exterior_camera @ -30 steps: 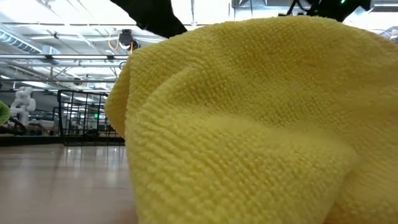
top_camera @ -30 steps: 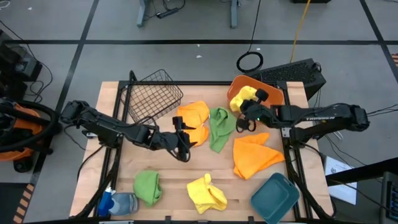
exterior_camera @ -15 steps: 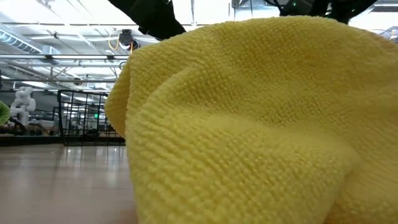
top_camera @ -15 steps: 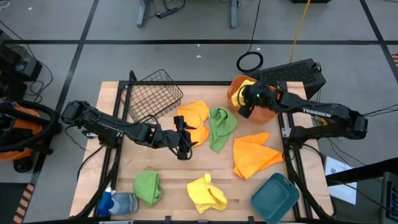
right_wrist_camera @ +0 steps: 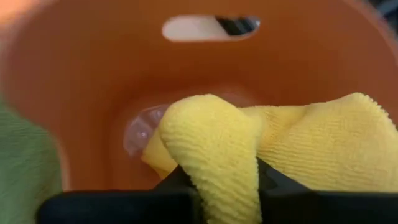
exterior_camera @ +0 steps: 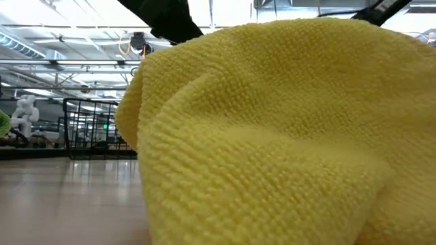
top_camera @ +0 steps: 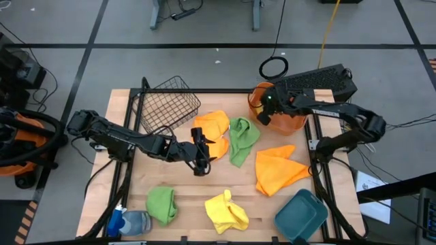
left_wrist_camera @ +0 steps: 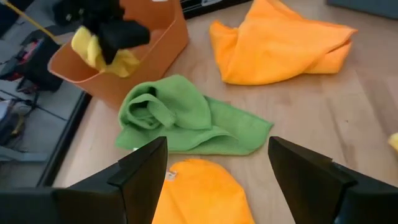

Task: Sort microfiber towel by color & place in baskets
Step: Put the top yellow microfiber cloth into the orange bin, then put the yellow microfiber cloth into the orange bin

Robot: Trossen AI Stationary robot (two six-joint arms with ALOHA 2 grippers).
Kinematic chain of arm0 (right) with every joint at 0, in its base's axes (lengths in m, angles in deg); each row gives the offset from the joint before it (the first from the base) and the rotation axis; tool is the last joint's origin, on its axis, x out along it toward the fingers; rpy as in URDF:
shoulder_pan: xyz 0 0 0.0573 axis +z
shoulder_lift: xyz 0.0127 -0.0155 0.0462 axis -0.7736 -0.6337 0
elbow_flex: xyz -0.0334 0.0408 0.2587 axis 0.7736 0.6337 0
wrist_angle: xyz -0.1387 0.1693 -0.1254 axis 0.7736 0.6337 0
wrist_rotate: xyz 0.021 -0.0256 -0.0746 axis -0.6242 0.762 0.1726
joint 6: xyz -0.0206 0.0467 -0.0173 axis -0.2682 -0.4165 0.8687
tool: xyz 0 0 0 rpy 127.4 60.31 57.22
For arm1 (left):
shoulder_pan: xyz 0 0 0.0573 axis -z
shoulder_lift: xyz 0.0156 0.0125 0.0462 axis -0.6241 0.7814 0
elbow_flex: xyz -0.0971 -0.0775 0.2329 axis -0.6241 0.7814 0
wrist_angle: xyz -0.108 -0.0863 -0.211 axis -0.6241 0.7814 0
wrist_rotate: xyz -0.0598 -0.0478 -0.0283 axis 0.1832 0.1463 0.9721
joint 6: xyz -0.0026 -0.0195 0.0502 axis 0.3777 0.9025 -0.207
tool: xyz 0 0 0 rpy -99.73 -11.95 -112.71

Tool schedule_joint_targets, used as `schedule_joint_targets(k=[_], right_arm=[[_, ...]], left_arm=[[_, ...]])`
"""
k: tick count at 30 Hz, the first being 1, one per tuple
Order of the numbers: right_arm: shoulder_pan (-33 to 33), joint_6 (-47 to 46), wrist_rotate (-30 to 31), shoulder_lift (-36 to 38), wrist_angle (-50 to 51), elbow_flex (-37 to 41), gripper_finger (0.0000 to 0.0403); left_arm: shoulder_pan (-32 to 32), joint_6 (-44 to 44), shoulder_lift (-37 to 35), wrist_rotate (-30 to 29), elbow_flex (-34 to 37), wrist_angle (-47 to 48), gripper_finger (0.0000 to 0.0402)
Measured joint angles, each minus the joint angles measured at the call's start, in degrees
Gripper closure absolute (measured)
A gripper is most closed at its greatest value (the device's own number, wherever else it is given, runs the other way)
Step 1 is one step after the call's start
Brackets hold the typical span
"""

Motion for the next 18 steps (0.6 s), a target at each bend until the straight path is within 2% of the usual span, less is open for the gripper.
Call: schedule_joint_targets(k=[6,11,14,18], right_arm=[[-0.60,0.04,-1.00,-1.09,-1.01,0.02,0.0265],[-0.54,3.07,-0.99,3.80,-0.94,0.02,0.0188],[-0.54,3.09,-0.99,8.38,0.21,0.02,0.0160],[-0.54,1.89,-0.97,13.92,4.29,0.00,0.0146]], left_arm=[[0.02,0.00,0.00,2.11,0.00,0.09,0.0116],[0.00,0.00,-0.02,2.11,0.00,0.13,0.0116],[0.00,0.00,-0.01,2.09,0.00,0.11,0.0116],[0.00,0.02,-0.02,2.09,0.00,0.11,0.0117]])
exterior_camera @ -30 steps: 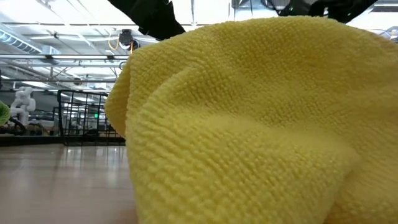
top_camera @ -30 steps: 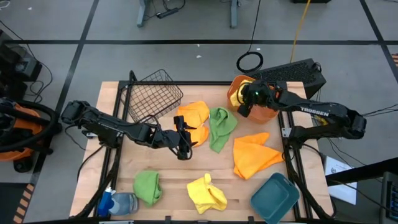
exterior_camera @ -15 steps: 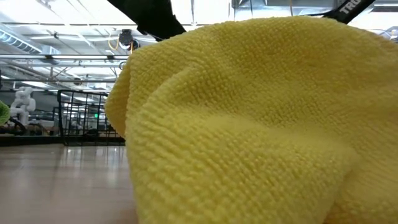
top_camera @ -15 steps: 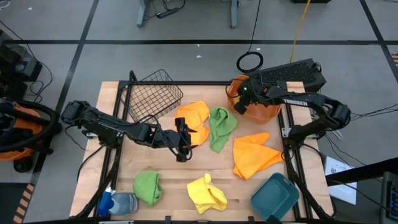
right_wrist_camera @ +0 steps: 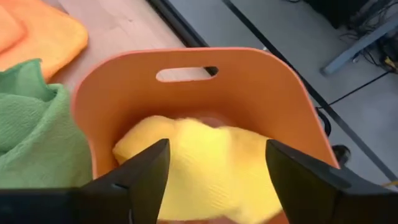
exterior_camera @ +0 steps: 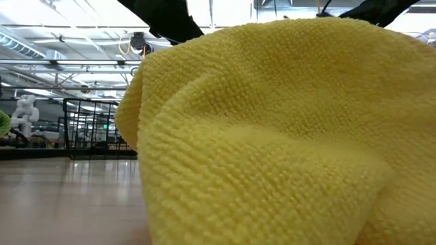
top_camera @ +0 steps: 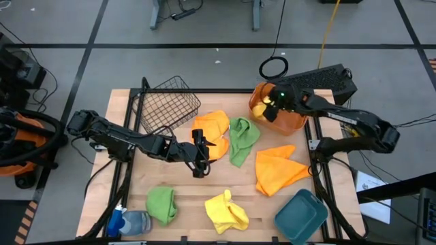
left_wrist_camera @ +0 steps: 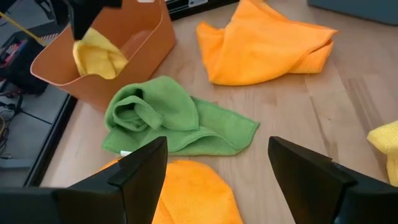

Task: Sort microfiber towel by color & place in baskets
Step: Put the yellow microfiber cloth into the orange bin

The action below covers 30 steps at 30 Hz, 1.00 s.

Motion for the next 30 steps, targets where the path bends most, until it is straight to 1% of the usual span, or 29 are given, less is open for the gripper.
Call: schedule_joint_targets(k=[5,7,10,13,20,22,25,30], right_arm=[[0.45,-5.07,0.09,4.08,7.12,0.00,0.0155],[1.92,-7.90,0.17,5.07,9.90,0.00,0.0162],[6.52,-10.84,0.11,6.63,12.28,0.00,0.0169],[13.08,-13.84,0.93,8.54,12.30,0.00,0.0175],[32.40,-22.29,7.59,12.02,10.07,0.00,0.0186],[37.76,-24.91,8.83,11.99,9.91,0.00,0.0187],[45.28,-28.56,11.59,11.11,9.95,0.00,0.0188],[55.75,-33.69,16.84,7.79,10.08,0.00,0.0188]], left_arm=[[0.01,0.30,0.00,0.00,0.00,0.01,0.0117],[0.11,2.24,0.00,0.50,0.00,0.15,0.0117],[0.13,6.10,0.48,5.04,0.00,0.15,0.0117],[0.95,7.46,1.91,10.26,0.04,0.21,0.0117],[4.07,8.21,7.27,15.31,0.04,-3.82,0.0117],[5.55,10.01,9.17,16.58,0.04,-4.91,0.0117],[8.22,10.51,11.93,18.39,0.04,-6.95,0.0117],[12.21,10.47,15.80,18.56,0.04,-12.78,0.0117]])
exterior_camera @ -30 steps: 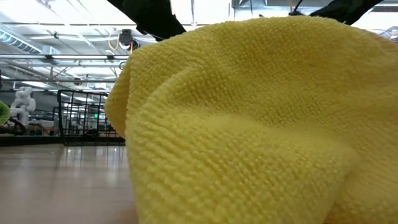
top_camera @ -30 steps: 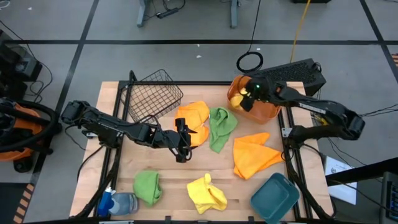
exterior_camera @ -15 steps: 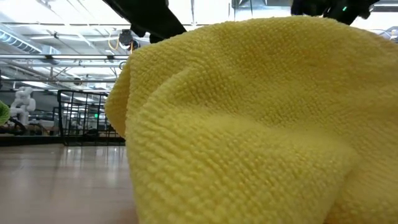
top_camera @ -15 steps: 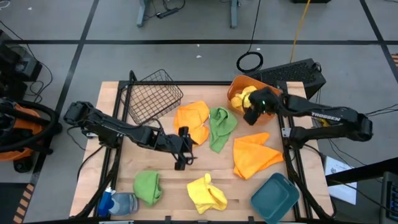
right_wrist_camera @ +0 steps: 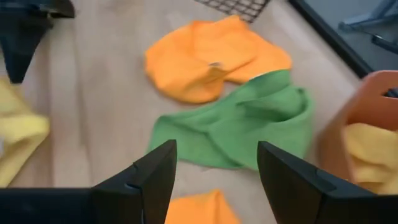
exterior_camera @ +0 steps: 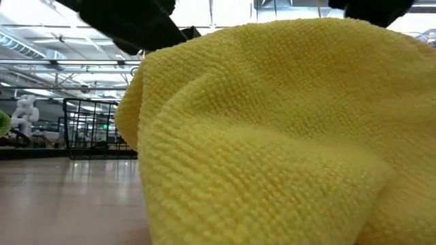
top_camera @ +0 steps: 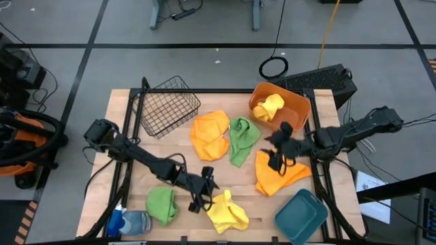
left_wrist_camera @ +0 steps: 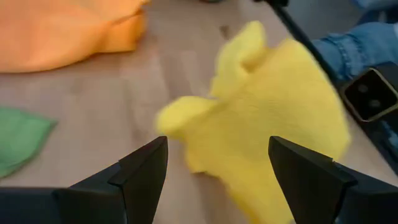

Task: Sort microfiber towel by color & place in baskets
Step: Put the yellow microfiber cloth into the orange bin

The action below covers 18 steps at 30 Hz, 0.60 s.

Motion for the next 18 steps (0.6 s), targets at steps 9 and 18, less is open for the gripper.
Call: schedule_joint_targets(k=[9,18], right_arm=[[9.46,-2.68,3.20,-9.07,-0.69,0.00,0.0188],[10.11,-0.44,3.49,-14.19,-3.78,0.00,0.0188]], left_arm=[[1.50,-2.00,7.12,-0.60,-0.02,-13.80,0.0117],[-3.24,-3.89,14.87,-3.39,-0.07,-15.46,0.0160]])
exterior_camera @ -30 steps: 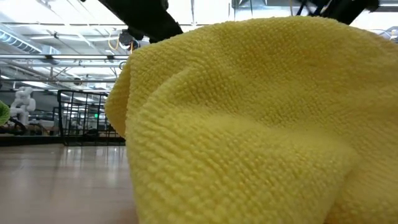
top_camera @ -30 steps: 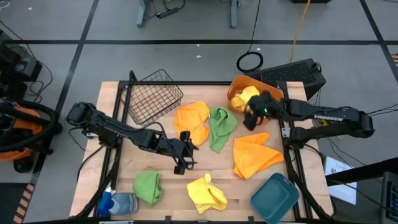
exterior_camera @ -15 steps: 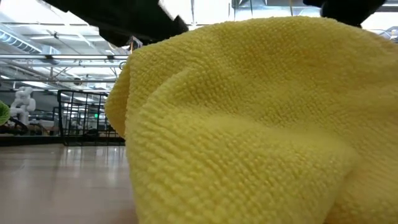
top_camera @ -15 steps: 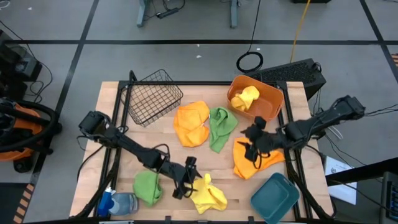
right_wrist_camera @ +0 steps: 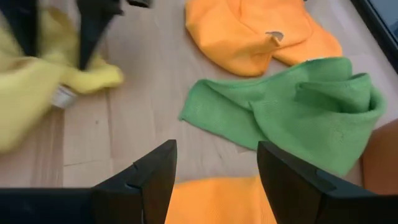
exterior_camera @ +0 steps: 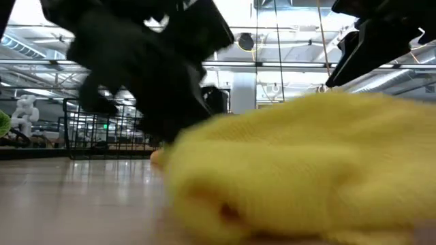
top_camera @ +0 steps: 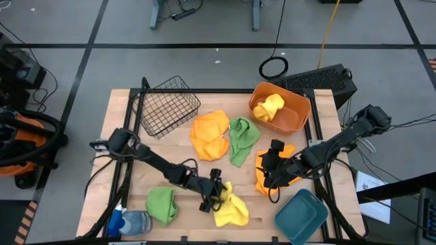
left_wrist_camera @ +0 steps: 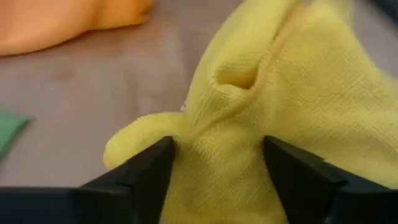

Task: Sort microfiber towel by color & place in baskets
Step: Put the yellow microfiber cloth into the orange bin

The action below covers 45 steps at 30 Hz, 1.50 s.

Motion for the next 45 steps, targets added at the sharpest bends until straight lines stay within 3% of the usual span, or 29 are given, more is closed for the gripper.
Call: schedule_joint_targets(k=[3,7,9,16,25,29,34,41,45], right_arm=[[0.00,1.18,0.84,-0.38,-1.71,0.00,0.0188],[-0.02,2.20,0.87,-0.46,-4.11,0.00,0.0188],[0.00,2.15,0.79,-0.46,-4.89,0.00,0.0188],[1.24,-0.51,-5.95,-5.36,-14.97,0.01,0.0178],[-0.36,1.92,-7.07,-21.93,-30.33,0.02,0.0105],[-1.85,4.28,-7.06,-28.45,-36.88,0.02,0.0103],[-4.07,5.16,-7.05,-31.91,-41.07,0.02,0.0171],[-4.39,10.13,-8.28,-30.25,-40.77,0.02,0.0379],[-4.39,12.03,-8.23,-27.28,-39.20,0.02,0.0382]], left_arm=[[-1.65,-1.88,1.96,-2.83,-0.05,-1.94,0.0227],[-3.73,-2.14,2.81,-5.65,-0.13,-2.55,0.0353],[-4.66,-2.07,2.76,-5.94,-0.11,-2.64,0.0383],[-5.29,-3.11,-1.72,-6.26,0.13,-0.20,0.0382],[-5.29,-4.24,-4.18,-6.54,0.09,0.63,0.0389],[-5.29,-5.28,-4.14,-6.52,0.09,0.63,0.0390],[-5.19,-6.79,-4.14,-5.76,0.09,0.20,0.0383],[-5.19,-2.32,-4.62,-8.46,0.09,0.18,0.0333],[-4.75,-0.63,-7.18,-10.36,0.07,2.02,0.0290]])
